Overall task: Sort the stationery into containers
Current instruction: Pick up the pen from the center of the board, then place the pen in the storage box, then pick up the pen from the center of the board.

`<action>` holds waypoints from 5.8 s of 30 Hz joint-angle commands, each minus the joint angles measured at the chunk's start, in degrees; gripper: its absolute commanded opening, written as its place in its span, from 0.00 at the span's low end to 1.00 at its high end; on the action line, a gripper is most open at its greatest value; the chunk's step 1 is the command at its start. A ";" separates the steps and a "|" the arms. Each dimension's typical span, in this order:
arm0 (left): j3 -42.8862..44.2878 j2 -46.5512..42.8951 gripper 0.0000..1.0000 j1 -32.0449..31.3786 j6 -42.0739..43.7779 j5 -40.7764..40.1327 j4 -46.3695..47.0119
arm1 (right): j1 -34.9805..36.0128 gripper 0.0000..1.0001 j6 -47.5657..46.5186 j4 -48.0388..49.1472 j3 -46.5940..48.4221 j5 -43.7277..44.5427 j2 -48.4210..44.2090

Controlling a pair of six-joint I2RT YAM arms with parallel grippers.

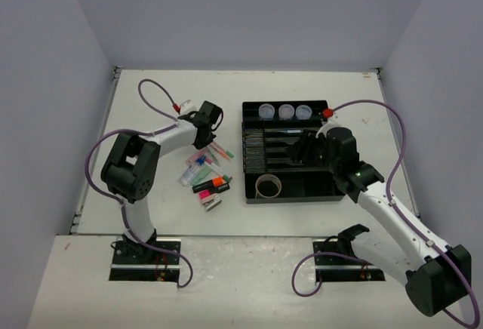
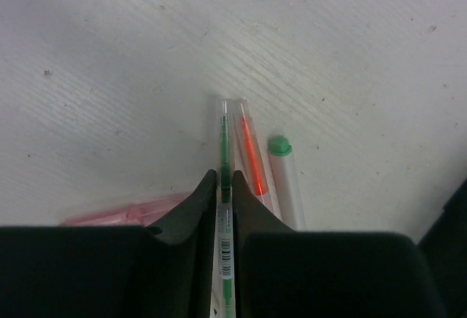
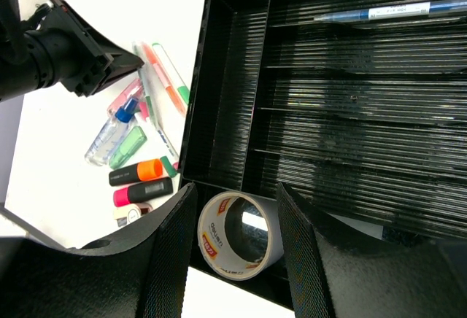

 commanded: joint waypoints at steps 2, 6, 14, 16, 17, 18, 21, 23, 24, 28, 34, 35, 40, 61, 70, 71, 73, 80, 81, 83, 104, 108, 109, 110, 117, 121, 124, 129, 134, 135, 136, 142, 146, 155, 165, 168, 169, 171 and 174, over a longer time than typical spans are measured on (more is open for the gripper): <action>-1.98 -5.63 0.04 0.37 -1.77 -0.67 4.09 | 0.01 0.50 -1.18 3.06 -0.71 0.85 -1.45; -3.43 -8.92 0.01 0.31 -1.29 0.64 5.76 | 0.01 0.50 -1.25 3.47 -0.77 0.19 -1.14; -13.08 -20.40 0.00 -0.93 10.13 19.68 24.85 | 0.76 0.57 -2.37 15.23 -2.44 -24.22 1.82; -15.44 -23.42 0.00 -3.09 12.63 24.05 29.72 | 2.07 0.62 -0.52 16.23 -1.86 -24.44 3.86; -16.18 -24.53 0.00 -4.02 13.66 25.59 31.05 | 2.68 0.65 0.06 16.59 -1.53 -24.40 4.74; -17.03 -25.61 0.00 -5.30 14.55 27.43 32.56 | 3.65 0.69 0.79 17.23 -1.14 -24.48 5.65; -20.11 -29.31 0.00 -10.26 16.07 36.28 38.92 | 7.86 0.74 4.03 19.53 1.01 -22.28 9.14; -23.56 -31.91 0.00 -12.02 14.91 40.89 44.12 | 10.33 0.67 6.56 19.83 2.44 -19.75 11.75; -25.83 -33.02 0.00 -12.07 14.03 42.85 48.34 | 10.65 0.62 8.05 20.34 2.35 -17.99 12.54; -30.11 -35.87 0.00 -12.41 11.07 47.01 55.79 | 11.02 0.53 13.43 23.63 0.46 -14.53 13.33; -31.15 -38.07 0.00 -12.90 9.57 49.00 57.37 | 11.86 0.42 15.28 26.07 0.70 -15.51 14.24; -31.23 -38.19 0.00 -12.90 9.52 49.00 57.37 | 12.01 0.41 15.57 26.50 0.70 -15.77 14.29; -30.71 -38.19 0.01 -12.82 9.84 49.01 56.44 | 12.40 0.09 17.70 29.13 0.86 -17.56 15.36; -13.22 -61.33 1.00 -12.90 15.25 -2.20 -5.83 | -3.81 0.00 64.23 -2.24 12.80 22.04 24.81; -13.94 -67.75 1.00 -12.83 14.25 -2.34 -13.14 | -7.19 0.00 72.65 -7.13 23.87 21.46 40.46; -14.22 -68.23 1.00 -12.86 14.27 -2.06 -13.29 | -7.29 0.00 72.65 -8.07 25.47 21.51 41.82; -15.01 -69.38 1.00 -12.81 14.31 -1.44 -13.73 | -7.37 0.00 72.64 -10.93 29.33 22.48 45.76; -17.64 -70.25 1.00 -12.90 14.60 -0.28 -13.31 | -8.41 0.00 71.68 -16.11 36.58 22.04 52.51; -18.09 -70.31 1.00 -12.85 14.97 0.24 -12.64 | -8.48 0.00 71.58 -16.58 37.09 21.93 53.36; -18.61 -70.26 1.00 -12.81 15.46 1.10 -11.80 | -8.79 0.00 71.41 -17.06 37.61 21.23 54.81; -20.79 -69.30 1.00 -12.82 16.42 1.88 -9.88 | -9.83 0.28 66.18 -16.98 39.91 21.50 56.16; -21.24 -68.14 1.00 -12.82 16.59 1.64 -8.76 | -9.84 0.27 63.45 -13.91 38.24 20.76 52.42; -21.05 -67.03 1.00 -12.86 16.70 1.23 -8.53 | -9.79 0.26 62.34 -12.24 37.00 20.57 50.62; -20.73 -65.52 1.00 -12.88 16.75 0.67 -8.39 | -9.70 0.26 61.01 -10.71 35.79 20.44 48.64; -13.19 -47.59 1.00 -10.42 10.74 -6.70 -8.90 | -6.49 0.28 44.00 -5.00 30.44 22.26 33.77; -7.25 -33.52 0.99 -4.83 8.73 -5.44 -8.67 | -4.36 0.24 32.27 -4.64 27.41 22.24 27.18; -0.25 -22.87 0.85 -1.59 7.38 -3.36 -11.00 | -3.87 0.21 26.58 -2.86 22.06 22.46 21.57; 5.91 -12.62 0.70 0.01 7.21 -2.93 -9.52 | -3.95 0.20 24.82 -3.29 14.59 23.88 14.55; 9.87 -5.24 0.58 0.82 6.89 -2.58 -9.47 | -3.91 0.19 24.61 0.51 7.21 21.42 8.27; 10.76 -3.81 0.58 0.90 6.92 -2.35 -9.54 | -3.95 0.19 24.57 0.60 6.33 21.33 7.51; 11.47 -2.91 0.55 0.99 6.74 -2.61 -10.23 | -3.95 0.19 24.48 0.51 6.05 21.16 6.88; 13.90 2.32 0.42 1.08 5.27 -2.86 -10.65 | -3.95 0.13 24.48 2.35 2.64 20.80 1.21; 16.50 6.16 0.41 1.16 3.60 -3.08 -12.88 | -3.95 0.14 24.72 2.15 1.28 21.63 -1.66; 16.40 9.40 0.35 1.16 2.57 -3.18 -12.00 | -3.95 0.13 25.25 2.80 -0.09 21.38 -4.40; 14.05 11.30 0.24 1.16 2.45 -1.86 -10.12 | -3.95 0.13 25.54 3.06 -0.53 21.24 -4.82; 12.60 10.60 0.16 1.19 2.32 -1.65 -9.82 | -3.95 0.13 25.54 3.15 -0.64 21.18 -4.72; 12.18 10.18 0.13 1.24 2.21 -1.70 -9.72 | -3.95 0.13 25.54 3.15 -0.69 21.23 -4.77; 11.39 8.56 0.06 1.25 2.15 -1.68 -9.35 | -3.90 0.13 25.50 3.35 -0.74 21.17 -4.70; 9.80 5.41 0.00 1.25 2.35 -1.12 -8.49 | -3.95 0.13 25.12 3.84 -0.79 20.73 -4.61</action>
